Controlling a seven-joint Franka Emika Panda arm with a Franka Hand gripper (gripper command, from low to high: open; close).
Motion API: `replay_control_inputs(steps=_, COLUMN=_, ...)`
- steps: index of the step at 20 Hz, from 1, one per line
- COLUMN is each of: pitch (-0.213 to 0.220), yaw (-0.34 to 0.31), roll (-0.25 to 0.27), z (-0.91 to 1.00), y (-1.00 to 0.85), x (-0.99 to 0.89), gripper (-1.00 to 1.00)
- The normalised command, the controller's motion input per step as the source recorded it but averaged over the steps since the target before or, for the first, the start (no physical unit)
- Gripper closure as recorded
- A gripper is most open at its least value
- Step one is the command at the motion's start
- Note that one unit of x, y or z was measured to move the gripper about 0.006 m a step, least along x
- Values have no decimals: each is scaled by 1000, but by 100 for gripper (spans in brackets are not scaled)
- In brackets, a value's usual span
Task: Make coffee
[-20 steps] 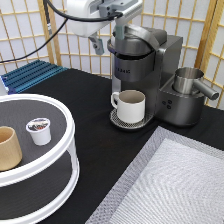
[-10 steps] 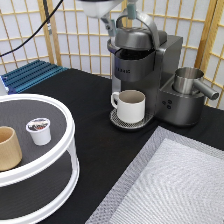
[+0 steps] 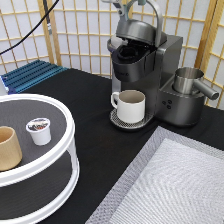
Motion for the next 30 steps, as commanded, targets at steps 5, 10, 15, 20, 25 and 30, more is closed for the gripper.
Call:
replay_control_inputs(steps=5, pitch=109, yaw=-20, roll=-81, z=537, y=344, x=131, gripper=-100)
replay_control_inputs(steps=10, pitch=49, yaw=-104, roll=-188, z=499, y=-314, x=318, gripper=-100)
replay_control_inputs(steps=15, pitch=29, yaw=-66, roll=-105, z=157, y=-779, x=131, gripper=-100)
replay_control_inputs(steps=20, pitch=59, yaw=-5, roll=-7, z=-16, y=-995, x=-45, gripper=-100)
replay_control_inputs(steps=25, pitch=80, yaw=0, roll=2, z=-114, y=-1000, x=-233, gripper=-100)
replay_control_inputs(steps=30, pitch=93, yaw=-7, roll=0, z=-149, y=-866, x=-487, gripper=-100)
